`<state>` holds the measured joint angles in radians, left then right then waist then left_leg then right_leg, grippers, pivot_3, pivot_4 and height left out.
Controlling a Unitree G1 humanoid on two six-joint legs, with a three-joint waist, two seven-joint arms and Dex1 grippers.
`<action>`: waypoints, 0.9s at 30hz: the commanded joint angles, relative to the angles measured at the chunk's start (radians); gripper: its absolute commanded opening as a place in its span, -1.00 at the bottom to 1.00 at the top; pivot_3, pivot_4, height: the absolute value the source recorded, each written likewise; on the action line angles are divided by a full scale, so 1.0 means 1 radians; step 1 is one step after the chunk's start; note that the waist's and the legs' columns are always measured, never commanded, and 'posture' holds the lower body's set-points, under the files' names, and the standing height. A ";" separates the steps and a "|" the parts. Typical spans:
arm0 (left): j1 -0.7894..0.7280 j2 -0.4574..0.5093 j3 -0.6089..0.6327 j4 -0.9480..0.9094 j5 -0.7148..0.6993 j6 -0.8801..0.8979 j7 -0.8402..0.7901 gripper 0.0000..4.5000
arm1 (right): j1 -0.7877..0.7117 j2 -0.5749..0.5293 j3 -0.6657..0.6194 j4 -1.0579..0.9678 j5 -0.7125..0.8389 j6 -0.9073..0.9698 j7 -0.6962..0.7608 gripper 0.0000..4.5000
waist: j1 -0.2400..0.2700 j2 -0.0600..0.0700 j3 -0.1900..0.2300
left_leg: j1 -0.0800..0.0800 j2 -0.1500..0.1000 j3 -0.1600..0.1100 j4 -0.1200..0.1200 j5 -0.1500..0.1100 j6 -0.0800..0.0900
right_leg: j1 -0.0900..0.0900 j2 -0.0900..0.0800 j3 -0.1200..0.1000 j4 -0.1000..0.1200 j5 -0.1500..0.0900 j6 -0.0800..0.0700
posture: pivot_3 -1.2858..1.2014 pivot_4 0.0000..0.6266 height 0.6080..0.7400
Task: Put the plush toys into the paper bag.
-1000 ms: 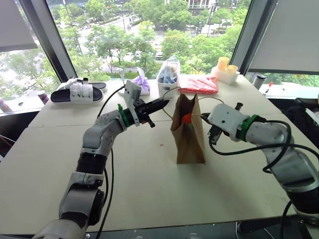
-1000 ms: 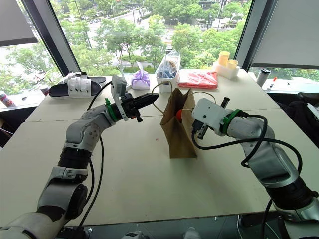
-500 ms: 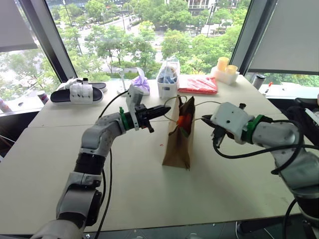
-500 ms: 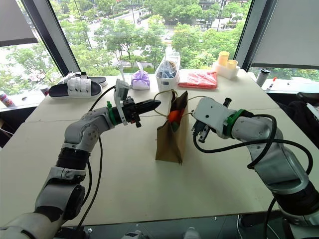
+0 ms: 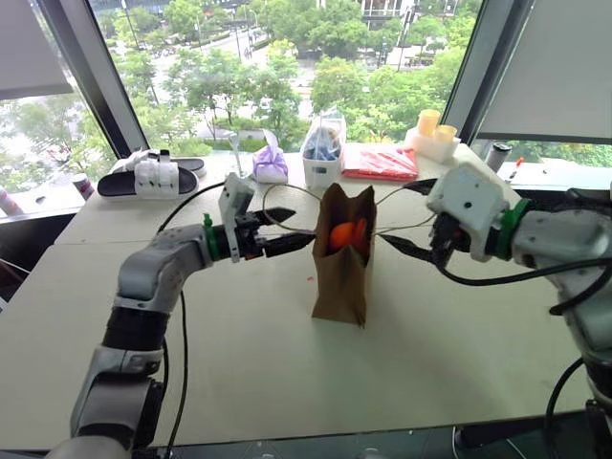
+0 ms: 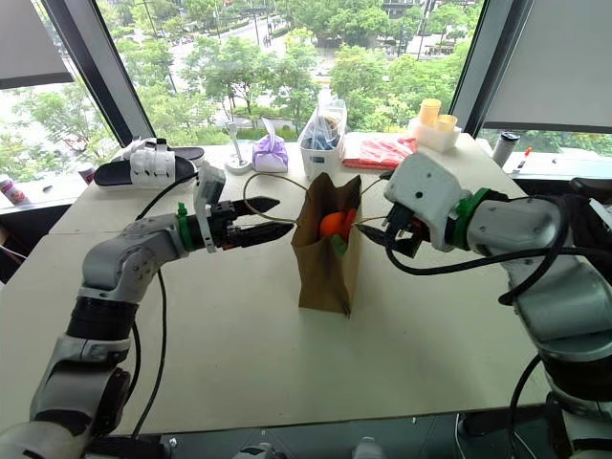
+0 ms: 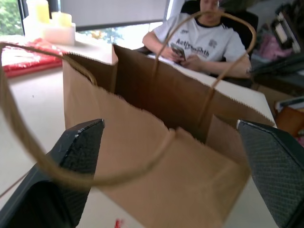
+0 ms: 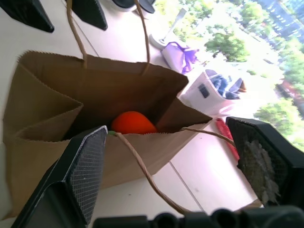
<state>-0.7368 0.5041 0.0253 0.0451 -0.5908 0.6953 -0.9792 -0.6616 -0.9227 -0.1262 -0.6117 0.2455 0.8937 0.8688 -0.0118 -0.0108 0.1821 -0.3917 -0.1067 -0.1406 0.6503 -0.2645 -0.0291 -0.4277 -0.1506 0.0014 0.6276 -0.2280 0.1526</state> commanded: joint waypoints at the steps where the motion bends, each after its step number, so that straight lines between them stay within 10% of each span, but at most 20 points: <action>1: 0.042 0.056 0.077 -0.084 -0.053 0.046 0.007 0.97 | -0.036 0.004 -0.194 -0.065 0.177 0.142 0.023 1.00 | 0.000 0.000 0.000 | 0.000 0.001 -0.001 0.000 0.000 0.000 | 0.000 0.000 0.000 0.000 0.000 0.000 | 0.03 -0.52 1.00; 12: 0.199 0.047 -0.012 -0.161 -0.019 -0.003 -0.003 0.97 | 0.278 0.029 -0.495 -0.045 0.340 0.250 -0.013 1.00 | 0.024 0.000 0.000 | 0.000 0.001 0.001 0.001 -0.002 0.003 | 0.001 -0.001 0.000 0.000 0.000 0.000 | 0.03 -0.52 1.00; 15: 0.200 0.019 -0.051 -0.190 -0.026 0.003 -0.011 1.00 | 0.396 0.026 -0.446 -0.018 0.309 0.161 -0.010 0.62 | 0.026 0.000 0.000 | 0.000 0.001 0.001 0.001 -0.002 0.003 | 0.002 -0.001 0.000 0.000 0.000 0.000 | 0.03 -0.52 1.00; 22: 0.165 -0.052 -0.109 -0.173 0.002 -0.022 0.006 1.00 | 0.349 0.215 -0.170 0.116 0.314 0.007 -0.073 -0.98 | 0.007 0.000 0.000 | 0.002 0.002 0.001 0.001 -0.001 0.002 | 0.002 0.000 0.000 0.000 0.000 -0.001 | 0.03 -0.52 1.00; 27: 0.151 -0.094 -0.124 -0.181 0.003 -0.022 0.035 1.00 | 0.200 0.296 0.025 0.319 0.206 -0.144 -0.088 -0.98 | -0.001 0.000 0.000 | 0.002 0.001 0.000 0.001 -0.001 0.002 | 0.002 0.000 0.001 0.001 0.000 -0.001 | 0.03 -0.52 1.00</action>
<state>-0.5613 0.4182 -0.1044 -0.1194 -0.5920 0.6900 -0.9584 -0.4076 -0.6282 -0.1109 -0.3341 0.4814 0.8076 0.7892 -0.0126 -0.0106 0.1818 -0.3899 -0.1059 -0.1404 0.6514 -0.2655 -0.0273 -0.4264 -0.1510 0.0021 0.6282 -0.2275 0.1518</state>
